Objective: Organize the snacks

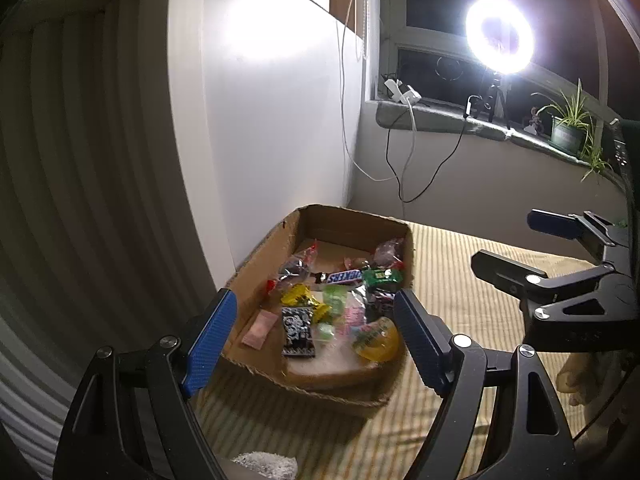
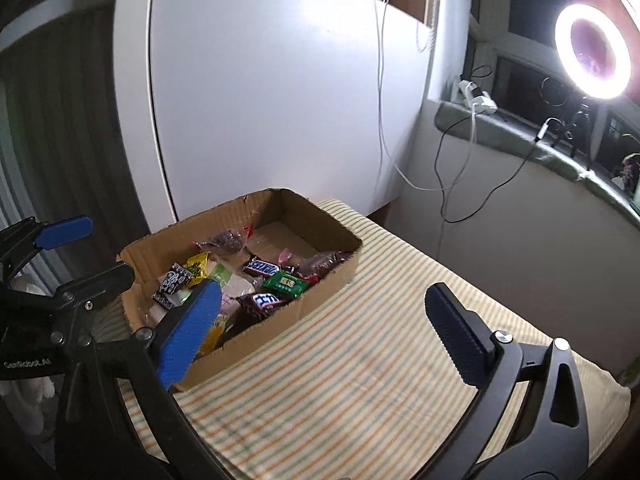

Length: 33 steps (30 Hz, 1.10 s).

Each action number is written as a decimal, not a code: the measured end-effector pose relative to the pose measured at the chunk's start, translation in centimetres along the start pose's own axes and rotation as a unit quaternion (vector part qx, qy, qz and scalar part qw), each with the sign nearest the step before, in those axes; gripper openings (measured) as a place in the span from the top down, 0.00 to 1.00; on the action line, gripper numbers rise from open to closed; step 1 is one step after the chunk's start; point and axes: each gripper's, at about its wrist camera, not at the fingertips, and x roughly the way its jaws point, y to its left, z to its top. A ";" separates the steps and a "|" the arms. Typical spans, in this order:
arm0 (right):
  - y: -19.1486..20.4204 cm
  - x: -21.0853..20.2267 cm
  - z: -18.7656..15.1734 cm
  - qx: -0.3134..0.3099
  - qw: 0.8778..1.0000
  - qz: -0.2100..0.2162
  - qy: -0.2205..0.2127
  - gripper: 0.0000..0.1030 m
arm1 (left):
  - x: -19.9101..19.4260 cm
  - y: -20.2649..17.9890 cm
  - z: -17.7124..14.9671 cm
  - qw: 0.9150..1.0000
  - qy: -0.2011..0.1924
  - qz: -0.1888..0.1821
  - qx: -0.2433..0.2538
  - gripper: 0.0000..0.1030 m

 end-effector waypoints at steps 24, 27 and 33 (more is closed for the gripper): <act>-1.7 -4.7 -5.3 0.038 0.999 -0.024 0.022 0.00 | -1.9 -2.1 -1.1 1.000 -0.003 0.009 0.003 0.21; -2.0 -4.8 -5.4 0.042 0.999 -0.024 0.020 0.00 | -1.9 -2.2 -1.1 1.000 -0.004 0.009 0.003 0.21; -2.2 -4.8 -5.7 0.047 0.998 -0.026 0.024 0.00 | -2.0 -2.5 -1.3 1.000 -0.003 0.008 0.006 0.21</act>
